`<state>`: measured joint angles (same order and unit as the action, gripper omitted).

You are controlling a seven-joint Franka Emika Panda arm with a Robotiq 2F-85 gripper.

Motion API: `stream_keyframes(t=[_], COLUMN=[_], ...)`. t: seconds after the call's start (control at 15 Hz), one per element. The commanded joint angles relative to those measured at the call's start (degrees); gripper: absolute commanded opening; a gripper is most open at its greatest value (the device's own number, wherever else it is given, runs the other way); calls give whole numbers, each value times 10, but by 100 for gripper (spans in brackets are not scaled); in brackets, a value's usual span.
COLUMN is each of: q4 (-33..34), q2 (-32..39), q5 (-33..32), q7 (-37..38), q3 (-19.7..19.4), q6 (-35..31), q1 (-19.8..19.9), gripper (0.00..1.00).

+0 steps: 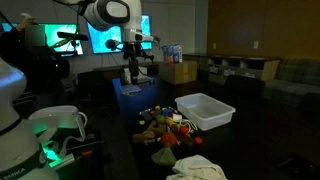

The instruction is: Use the towel to push all contents to the left

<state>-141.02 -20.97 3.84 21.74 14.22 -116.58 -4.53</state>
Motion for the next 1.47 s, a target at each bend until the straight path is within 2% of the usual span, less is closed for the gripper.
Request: stream_keyframes(t=[0.0, 0.73, 0.8, 0.93, 1.07, 1.27, 1.4], q4=[3, -1, -6, -14, -7, 8, 11], q2=[0, 1, 46, 66, 103, 153, 186], q5=[-3, -21, -57, -95, -118, -114, -101], q7=[2, -1, -47, -53, -81, -131, -154], q3=[-7, -7, -45, -63, -99, -146, -160], q6=[1, -9, -62, -108, -151, -198, -237], q1=[-8, -5, 33, 49, 73, 93, 94], gripper=[100, 100, 100, 100, 100, 100, 100])
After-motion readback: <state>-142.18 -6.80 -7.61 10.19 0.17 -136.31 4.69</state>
